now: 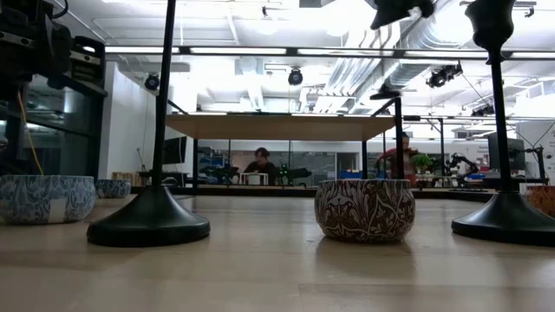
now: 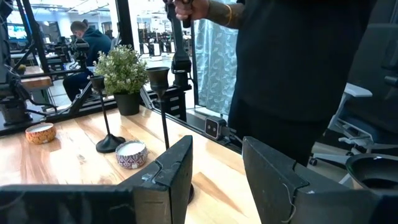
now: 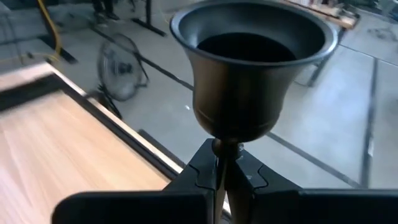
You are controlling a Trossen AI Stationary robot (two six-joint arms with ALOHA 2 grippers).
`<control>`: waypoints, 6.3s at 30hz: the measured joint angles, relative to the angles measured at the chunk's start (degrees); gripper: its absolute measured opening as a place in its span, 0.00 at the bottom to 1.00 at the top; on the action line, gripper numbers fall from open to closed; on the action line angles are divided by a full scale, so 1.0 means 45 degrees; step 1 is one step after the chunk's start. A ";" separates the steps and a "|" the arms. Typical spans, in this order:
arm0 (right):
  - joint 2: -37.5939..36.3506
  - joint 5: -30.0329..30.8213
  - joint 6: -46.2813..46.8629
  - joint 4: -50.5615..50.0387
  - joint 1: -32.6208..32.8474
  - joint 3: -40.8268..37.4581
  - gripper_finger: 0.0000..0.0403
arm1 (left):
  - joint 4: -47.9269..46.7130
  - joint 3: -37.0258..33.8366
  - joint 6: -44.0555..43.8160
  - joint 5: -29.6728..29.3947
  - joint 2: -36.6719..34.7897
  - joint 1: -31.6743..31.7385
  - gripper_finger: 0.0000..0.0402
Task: Pick & Place candle stick holders
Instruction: Put the black candle holder on the shelf, then put the black candle holder on the shelf and align it with the other black candle holder
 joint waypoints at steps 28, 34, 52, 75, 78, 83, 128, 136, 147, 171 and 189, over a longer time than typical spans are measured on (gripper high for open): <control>0.3040 -0.0825 0.1450 0.2651 -0.0553 -0.0235 0.01 | 0.0000 0.0000 -0.0005 -0.0047 0.0000 0.0003 0.34; 0.3030 -0.0529 0.1772 0.2589 -0.0549 -0.0243 0.01 | 0.0000 0.0000 0.0000 -0.0044 0.0000 0.0000 0.34; 0.3015 0.0058 0.2689 0.2684 -0.0553 -0.0762 0.01 | 0.0000 0.0000 -0.0001 -0.0029 0.0000 0.0004 0.34; 0.2933 -0.0346 0.3116 0.3216 -0.0608 -0.1151 0.01 | 0.0000 0.0000 -0.0003 0.0000 0.0000 0.0004 0.34; 0.2933 -0.0412 0.3126 0.3226 -0.0637 -0.1151 0.01 | 0.0000 0.0000 0.0000 -0.0003 0.0000 0.0005 0.34; 0.2884 -0.0496 0.3117 0.3206 -0.0636 -0.1151 0.01 | 0.0000 0.0000 -0.0004 -0.0005 0.0000 0.0004 0.34; 0.1943 -0.0079 0.2489 0.1545 -0.0578 -0.1151 0.41 | 0.0000 0.0000 -0.0005 0.0013 0.0000 0.0002 0.34; 0.1629 -0.0483 0.2658 0.1045 -0.0260 -0.1151 0.47 | 0.0000 0.0000 0.0000 0.0008 0.0000 0.0004 0.34; 0.1497 -0.0555 0.2919 0.0500 0.0401 -0.1151 0.47 | 0.0000 0.0000 -0.0004 0.0000 0.0000 0.0001 0.34; -0.0977 -0.2438 0.5966 -0.5846 0.7263 -0.1670 0.47 | 0.0000 0.0000 -0.0001 -0.0044 0.0000 0.0004 0.34; -0.2573 -0.4244 0.7316 0.2901 1.3422 -0.9257 0.47 | 0.0000 0.0000 0.0000 -0.0029 0.0000 0.0001 0.34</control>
